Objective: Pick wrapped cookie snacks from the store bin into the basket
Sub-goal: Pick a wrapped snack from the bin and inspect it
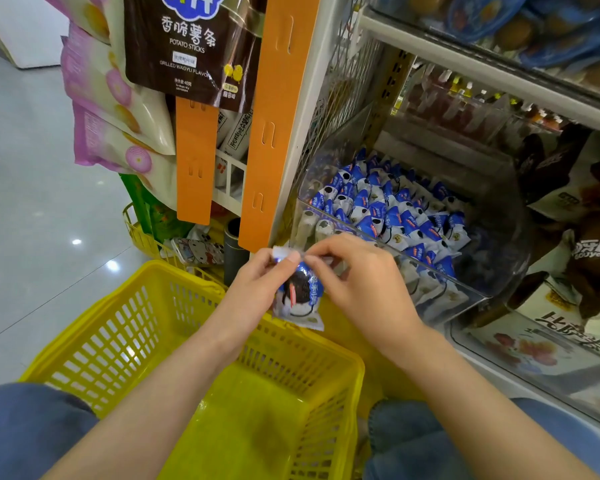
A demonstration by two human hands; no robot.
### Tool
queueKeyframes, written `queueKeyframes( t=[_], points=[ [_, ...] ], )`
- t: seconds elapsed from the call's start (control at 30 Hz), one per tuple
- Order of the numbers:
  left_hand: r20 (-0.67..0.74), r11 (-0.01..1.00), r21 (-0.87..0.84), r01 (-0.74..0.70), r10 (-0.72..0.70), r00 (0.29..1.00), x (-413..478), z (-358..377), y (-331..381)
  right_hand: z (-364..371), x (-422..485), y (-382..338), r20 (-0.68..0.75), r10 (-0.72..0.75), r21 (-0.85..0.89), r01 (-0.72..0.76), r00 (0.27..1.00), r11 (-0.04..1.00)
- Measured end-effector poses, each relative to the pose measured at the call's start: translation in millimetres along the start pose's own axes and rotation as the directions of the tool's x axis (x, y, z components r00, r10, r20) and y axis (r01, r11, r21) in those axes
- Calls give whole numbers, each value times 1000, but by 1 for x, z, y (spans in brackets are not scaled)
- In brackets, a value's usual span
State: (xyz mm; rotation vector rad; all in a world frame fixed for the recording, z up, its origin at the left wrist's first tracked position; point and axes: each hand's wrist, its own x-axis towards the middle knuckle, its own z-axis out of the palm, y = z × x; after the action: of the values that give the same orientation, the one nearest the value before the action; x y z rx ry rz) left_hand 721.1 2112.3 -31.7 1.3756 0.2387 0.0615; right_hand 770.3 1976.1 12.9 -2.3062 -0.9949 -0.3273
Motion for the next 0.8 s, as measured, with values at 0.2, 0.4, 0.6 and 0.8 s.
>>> queueKeyframes(
  t=[0.2,0.4,0.6,0.8],
  points=[
    [-83,999,-32,-16,14,996,-5,-2,2,-9,5,9,27,399,419,-372,917,828],
    [-286,983,-95,-159,126,950,-2,-18,4,-2,-5,6,380,422,465,-565,823,682],
    [-236,940,266,-213,278,931,-4,-20,-1,8,-16,7,429,382,229,-508,818,830],
    [-69,811,521,-266,351,934,-12,-11,-7,12,-16,2,287,257,339,-349,923,874]
  ],
)
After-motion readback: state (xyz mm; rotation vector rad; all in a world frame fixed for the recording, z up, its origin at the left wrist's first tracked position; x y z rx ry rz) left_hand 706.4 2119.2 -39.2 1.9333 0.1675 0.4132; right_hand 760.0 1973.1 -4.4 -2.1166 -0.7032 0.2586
